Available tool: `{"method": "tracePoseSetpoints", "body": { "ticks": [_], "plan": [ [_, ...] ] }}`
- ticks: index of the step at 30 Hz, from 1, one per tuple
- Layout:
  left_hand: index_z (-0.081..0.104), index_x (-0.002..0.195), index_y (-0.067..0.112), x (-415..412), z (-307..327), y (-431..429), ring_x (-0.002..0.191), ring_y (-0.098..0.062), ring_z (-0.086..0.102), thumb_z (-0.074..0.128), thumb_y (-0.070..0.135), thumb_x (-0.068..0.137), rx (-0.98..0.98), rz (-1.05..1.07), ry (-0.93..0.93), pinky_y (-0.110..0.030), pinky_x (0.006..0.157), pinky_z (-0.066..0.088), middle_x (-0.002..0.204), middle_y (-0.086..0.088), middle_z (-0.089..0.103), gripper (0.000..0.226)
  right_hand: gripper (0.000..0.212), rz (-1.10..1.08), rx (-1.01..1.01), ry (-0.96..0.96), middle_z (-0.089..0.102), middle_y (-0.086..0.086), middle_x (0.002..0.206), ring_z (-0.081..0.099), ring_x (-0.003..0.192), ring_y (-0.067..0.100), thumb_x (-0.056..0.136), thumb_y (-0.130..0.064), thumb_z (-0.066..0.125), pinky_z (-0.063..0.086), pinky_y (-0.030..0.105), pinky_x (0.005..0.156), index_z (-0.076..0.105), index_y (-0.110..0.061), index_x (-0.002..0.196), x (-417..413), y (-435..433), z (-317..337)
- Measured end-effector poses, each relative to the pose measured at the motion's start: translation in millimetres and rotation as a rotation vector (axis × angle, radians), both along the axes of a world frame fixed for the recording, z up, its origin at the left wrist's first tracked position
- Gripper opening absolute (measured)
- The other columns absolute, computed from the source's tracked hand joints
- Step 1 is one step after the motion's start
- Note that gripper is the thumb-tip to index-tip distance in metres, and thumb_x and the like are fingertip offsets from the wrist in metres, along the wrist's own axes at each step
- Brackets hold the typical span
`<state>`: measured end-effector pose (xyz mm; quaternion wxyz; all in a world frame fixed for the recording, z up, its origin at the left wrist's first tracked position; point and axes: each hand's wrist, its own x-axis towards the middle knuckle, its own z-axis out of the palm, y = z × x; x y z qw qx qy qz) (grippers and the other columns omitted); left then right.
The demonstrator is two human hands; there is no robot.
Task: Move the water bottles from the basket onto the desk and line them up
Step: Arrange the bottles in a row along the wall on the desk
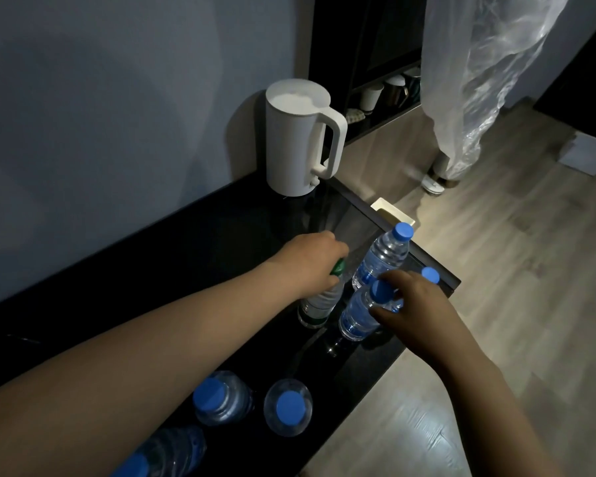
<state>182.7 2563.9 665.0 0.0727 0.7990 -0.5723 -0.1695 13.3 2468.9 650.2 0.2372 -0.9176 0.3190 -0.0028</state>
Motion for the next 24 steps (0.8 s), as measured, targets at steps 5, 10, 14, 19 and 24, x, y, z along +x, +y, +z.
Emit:
{"method": "tracePoseSetpoints", "body": {
  "ticks": [5,10,14,19,24],
  "plan": [
    [0.058,0.098,0.011,5,-7,-4,0.079,-0.019,0.051,0.067,0.024,0.080,-0.031,0.017,0.061,-0.027,0.063,0.038,0.095,-0.003,0.046,0.024,0.025,0.012,-0.025,-0.045,0.056,0.000,0.100,0.055,0.085,0.014,0.081,-0.021,0.071,0.052,0.031,0.076,0.063,-0.018,0.105,5,-4,-2],
    [0.054,0.087,0.011,14,-7,9,0.077,-0.021,0.053,0.070,0.033,0.076,-0.048,0.102,0.073,-0.031,0.062,0.043,0.089,-0.005,0.052,0.029,0.019,0.020,-0.037,-0.045,0.057,0.000,0.095,0.056,0.083,0.015,0.078,-0.019,0.072,0.053,0.033,0.074,0.064,-0.016,0.096,8,-5,0],
    [0.058,0.086,0.011,28,-1,28,0.069,-0.017,0.050,0.068,0.034,0.078,-0.112,0.191,0.088,-0.023,0.054,0.037,0.081,-0.003,0.053,0.026,0.020,0.033,-0.034,-0.029,0.058,-0.001,0.093,0.056,0.081,0.012,0.078,-0.021,0.073,0.053,0.029,0.072,0.063,-0.016,0.095,9,-2,1],
    [0.057,0.075,0.017,52,15,60,0.062,-0.009,0.050,0.068,0.039,0.077,-0.153,0.309,0.066,-0.022,0.049,0.034,0.072,0.003,0.054,0.025,0.020,0.092,-0.016,-0.039,0.060,-0.005,0.088,0.058,0.077,0.005,0.077,-0.023,0.075,0.052,0.023,0.070,0.060,-0.021,0.092,26,13,12],
    [0.056,0.069,0.017,74,31,105,0.060,-0.010,0.052,0.072,0.039,0.072,-0.173,0.454,0.029,-0.022,0.048,0.034,0.067,0.002,0.055,0.027,0.022,0.187,-0.019,-0.061,0.060,-0.005,0.091,0.059,0.081,0.007,0.077,-0.026,0.074,0.055,0.026,0.075,0.060,-0.021,0.093,59,37,28]
  ]
}}
